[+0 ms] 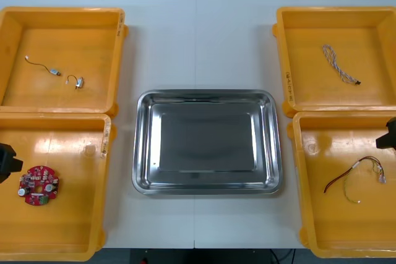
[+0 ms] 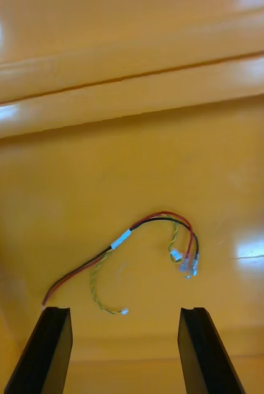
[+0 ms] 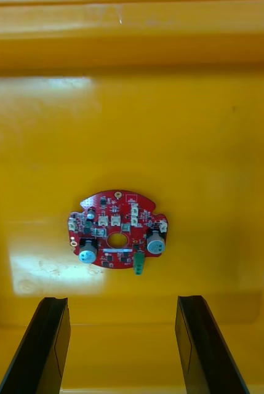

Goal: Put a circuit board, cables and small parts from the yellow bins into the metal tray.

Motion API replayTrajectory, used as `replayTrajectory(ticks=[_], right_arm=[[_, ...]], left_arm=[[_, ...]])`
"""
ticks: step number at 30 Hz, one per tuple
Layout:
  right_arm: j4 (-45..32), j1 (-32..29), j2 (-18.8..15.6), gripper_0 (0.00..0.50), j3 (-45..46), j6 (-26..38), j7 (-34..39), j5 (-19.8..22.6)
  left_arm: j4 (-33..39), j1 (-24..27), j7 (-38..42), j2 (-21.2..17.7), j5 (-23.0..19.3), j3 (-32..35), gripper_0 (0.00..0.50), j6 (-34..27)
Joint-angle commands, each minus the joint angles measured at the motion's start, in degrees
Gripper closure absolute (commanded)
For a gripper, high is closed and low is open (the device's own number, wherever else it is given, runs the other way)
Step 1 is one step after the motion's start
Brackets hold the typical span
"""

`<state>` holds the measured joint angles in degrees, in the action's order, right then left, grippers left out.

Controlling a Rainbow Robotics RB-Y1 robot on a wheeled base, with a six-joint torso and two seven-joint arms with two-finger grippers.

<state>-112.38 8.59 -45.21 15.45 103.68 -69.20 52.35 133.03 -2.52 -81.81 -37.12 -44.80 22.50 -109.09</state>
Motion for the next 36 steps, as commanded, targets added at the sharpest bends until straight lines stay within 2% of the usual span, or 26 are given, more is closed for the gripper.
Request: replayTrajectory(ticks=[1,7,22,29,36], right_arm=[[-1.61,-0.68,2.32,0.000,1.34,0.03,4.16,-0.58],[-2.05,-1.21,3.82,0.000,1.16,0.03,7.67,-0.75],[-4.07,-6.39,5.40,0.000,-1.21,-5.06,11.19,-4.89],[-3.99,-6.48,7.07,0.000,-3.32,-6.29,18.05,-6.73],[-3.02,-6.48,7.42,0.000,-5.96,-8.93,23.23,-9.28]], left_arm=[[1.88,-3.28,2.80,2.40,1.91,-2.11,0.000,3.36],[1.97,-5.74,2.18,3.80,3.67,-3.69,0.000,6.96],[1.88,-12.86,-0.54,5.91,8.32,-7.21,0.000,17.16],[1.71,-14.88,-0.72,6.00,10.35,-9.14,0.000,19.79],[-1.20,-15.14,-0.90,5.91,10.35,-10.02,0.000,21.99]])
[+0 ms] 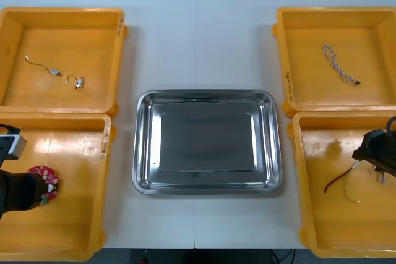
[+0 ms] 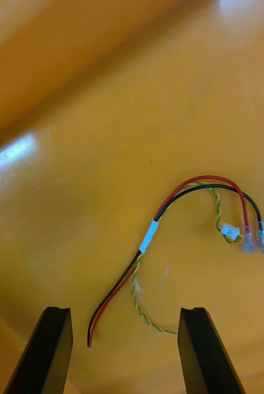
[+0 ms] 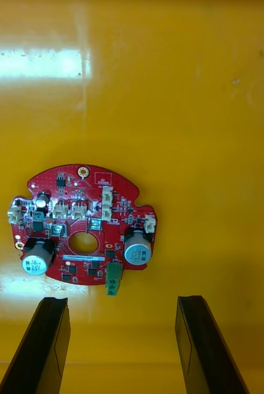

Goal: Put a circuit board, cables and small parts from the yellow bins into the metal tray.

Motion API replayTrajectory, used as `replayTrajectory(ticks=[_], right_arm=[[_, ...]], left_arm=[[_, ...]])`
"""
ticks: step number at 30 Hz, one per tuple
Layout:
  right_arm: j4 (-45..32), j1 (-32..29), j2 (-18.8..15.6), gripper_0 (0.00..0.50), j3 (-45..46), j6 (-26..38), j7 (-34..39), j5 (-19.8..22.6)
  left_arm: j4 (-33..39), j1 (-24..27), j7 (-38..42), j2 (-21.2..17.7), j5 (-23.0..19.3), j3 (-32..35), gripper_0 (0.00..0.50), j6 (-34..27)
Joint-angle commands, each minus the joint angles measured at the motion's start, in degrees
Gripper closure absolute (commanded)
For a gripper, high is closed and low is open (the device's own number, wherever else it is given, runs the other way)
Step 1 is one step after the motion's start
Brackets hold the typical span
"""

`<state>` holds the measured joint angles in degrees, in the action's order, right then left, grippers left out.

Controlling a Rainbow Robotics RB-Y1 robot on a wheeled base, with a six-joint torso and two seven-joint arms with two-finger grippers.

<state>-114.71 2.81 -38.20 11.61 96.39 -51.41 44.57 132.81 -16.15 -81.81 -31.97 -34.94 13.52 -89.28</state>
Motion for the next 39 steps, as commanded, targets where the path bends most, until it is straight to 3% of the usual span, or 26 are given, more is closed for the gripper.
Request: replayTrajectory(ticks=[1,21,39], right_arm=[[-0.25,-0.70,0.41,0.000,-2.38,-2.25,5.53,-1.86],[6.16,-0.70,0.41,0.000,-4.40,-7.70,7.55,-3.44],[9.85,-0.18,0.50,0.000,-6.69,-10.34,10.37,-3.70]], left_arm=[[-1.85,-1.51,-0.98,0.77,0.58,-1.39,0.000,3.33],[-8.97,-2.22,-2.65,0.77,1.63,-5.08,0.000,10.36],[-10.03,-5.64,-3.97,0.77,1.98,-6.84,0.000,15.10]])
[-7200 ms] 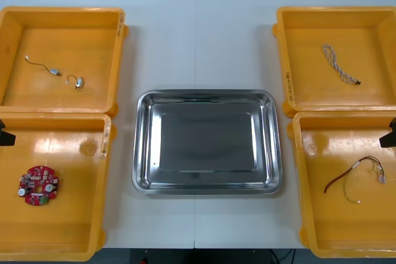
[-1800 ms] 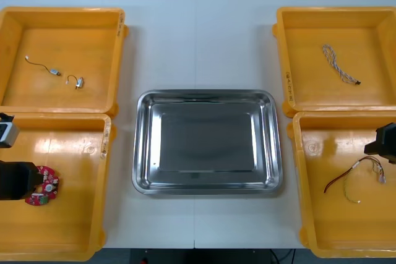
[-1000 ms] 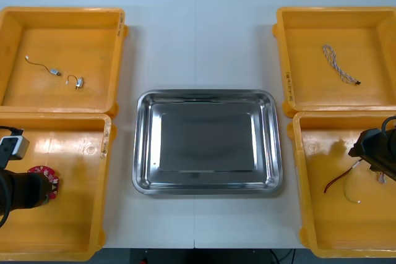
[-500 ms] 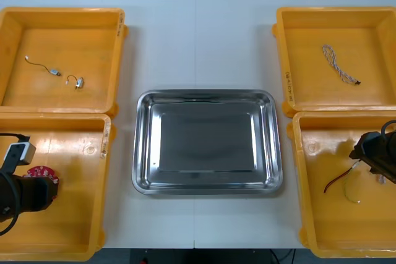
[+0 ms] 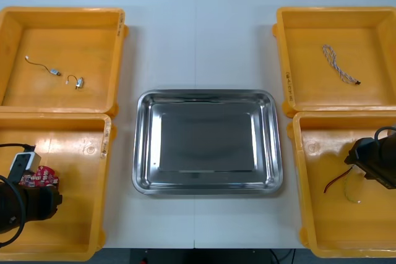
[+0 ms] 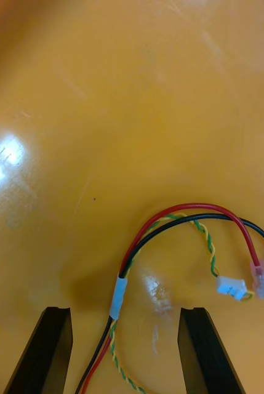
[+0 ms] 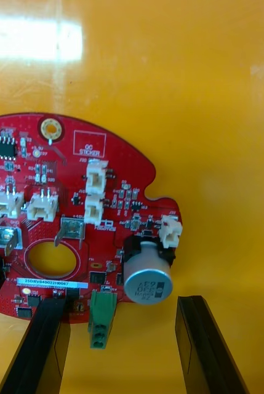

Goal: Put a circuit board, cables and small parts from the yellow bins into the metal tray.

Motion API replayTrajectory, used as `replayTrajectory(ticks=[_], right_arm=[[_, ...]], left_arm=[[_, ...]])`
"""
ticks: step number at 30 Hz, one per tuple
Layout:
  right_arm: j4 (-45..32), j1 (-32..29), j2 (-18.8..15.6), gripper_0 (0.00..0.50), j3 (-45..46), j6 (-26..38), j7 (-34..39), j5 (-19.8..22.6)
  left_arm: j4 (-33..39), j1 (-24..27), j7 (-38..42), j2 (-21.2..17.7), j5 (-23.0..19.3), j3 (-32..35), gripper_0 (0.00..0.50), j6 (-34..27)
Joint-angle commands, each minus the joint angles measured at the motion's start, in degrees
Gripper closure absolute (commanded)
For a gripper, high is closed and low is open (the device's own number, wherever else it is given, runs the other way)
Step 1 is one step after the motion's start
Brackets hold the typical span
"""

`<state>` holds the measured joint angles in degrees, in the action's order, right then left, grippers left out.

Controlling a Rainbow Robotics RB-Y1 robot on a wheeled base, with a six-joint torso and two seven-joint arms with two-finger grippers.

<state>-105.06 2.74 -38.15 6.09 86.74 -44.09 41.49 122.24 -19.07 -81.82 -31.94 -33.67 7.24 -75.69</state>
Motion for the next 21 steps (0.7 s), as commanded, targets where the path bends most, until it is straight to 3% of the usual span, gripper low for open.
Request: replayTrajectory(ticks=[1,21], right_arm=[[0.20,-0.11,0.44,0.000,-1.17,-0.70,3.05,-0.62],[4.16,2.70,0.44,0.000,-1.70,-0.70,3.75,-0.27]], left_arm=[[0.55,-2.72,-3.96,0.73,0.71,-0.56,0.000,1.51],[0.55,-1.05,-4.05,0.73,0.54,-0.47,0.000,1.77]])
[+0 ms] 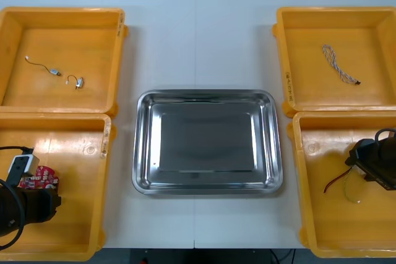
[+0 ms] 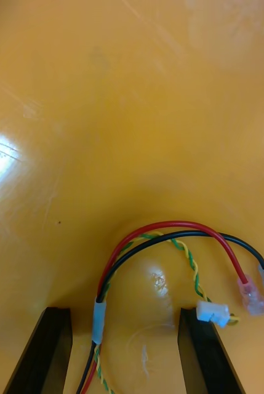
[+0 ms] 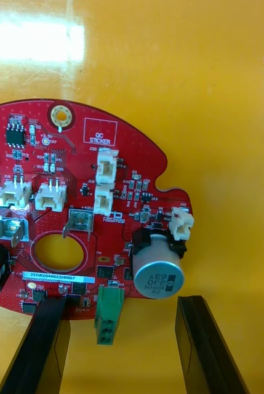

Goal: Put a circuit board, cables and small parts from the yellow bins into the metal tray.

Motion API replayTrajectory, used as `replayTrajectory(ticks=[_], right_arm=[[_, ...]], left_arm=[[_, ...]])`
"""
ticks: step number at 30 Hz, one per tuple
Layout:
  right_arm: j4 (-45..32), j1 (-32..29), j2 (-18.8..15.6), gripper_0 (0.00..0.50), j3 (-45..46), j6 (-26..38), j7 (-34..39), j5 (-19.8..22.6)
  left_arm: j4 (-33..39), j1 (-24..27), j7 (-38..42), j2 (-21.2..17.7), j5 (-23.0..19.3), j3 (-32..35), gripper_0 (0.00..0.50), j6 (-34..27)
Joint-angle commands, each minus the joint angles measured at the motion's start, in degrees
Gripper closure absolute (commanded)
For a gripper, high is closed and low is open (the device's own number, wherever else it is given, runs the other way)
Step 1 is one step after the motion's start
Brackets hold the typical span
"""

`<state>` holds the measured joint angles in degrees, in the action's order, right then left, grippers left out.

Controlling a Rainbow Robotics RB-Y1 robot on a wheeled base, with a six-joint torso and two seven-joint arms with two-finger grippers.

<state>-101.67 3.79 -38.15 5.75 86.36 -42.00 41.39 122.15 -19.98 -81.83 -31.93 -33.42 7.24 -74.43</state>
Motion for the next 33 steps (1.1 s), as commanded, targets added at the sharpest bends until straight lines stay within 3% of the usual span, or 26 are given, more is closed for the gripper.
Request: replayTrajectory(ticks=[1,7,8,10,20,21,22,25,33], right_arm=[[0.78,1.66,0.44,0.000,-1.45,-0.32,1.65,-0.35],[0.69,1.66,0.44,0.000,-1.45,-0.41,1.74,-0.26],[0.69,1.66,0.44,0.091,-1.45,-0.41,1.74,-0.26],[0.69,1.66,0.44,0.498,-1.45,-0.41,1.74,-0.26],[1.13,1.66,1.06,0.500,-1.80,-0.41,1.74,-0.26],[1.13,1.66,1.32,0.500,-1.80,-0.41,1.65,-0.26],[0.95,2.18,1.32,0.500,-1.54,-0.32,1.57,-0.35],[0.78,2.62,1.32,0.500,-1.36,1.18,1.74,-0.26],[-1.95,3.76,1.32,0.500,0.84,5.48,1.39,0.09]], left_arm=[[0.63,-0.06,-4.04,0.73,0.20,-0.38,0.000,0.51],[0.63,0.11,-3.95,0.73,0.20,-0.38,0.000,0.42],[0.63,0.11,-3.95,0.73,0.02,-0.29,0.000,0.42],[0.63,0.29,-3.95,0.73,0.11,-0.29,0.000,0.42],[0.54,1.17,-3.60,0.82,0.02,-0.29,0.000,-0.19],[0.54,1.26,-3.60,0.73,0.02,-0.29,0.053,-0.19],[0.63,1.26,-3.69,0.73,0.02,-0.20,0.194,-0.19],[0.54,1.34,-3.69,0.73,-0.07,-0.29,0.498,-0.37],[0.63,1.52,-3.60,0.73,0.20,-0.29,0.500,-0.81]])
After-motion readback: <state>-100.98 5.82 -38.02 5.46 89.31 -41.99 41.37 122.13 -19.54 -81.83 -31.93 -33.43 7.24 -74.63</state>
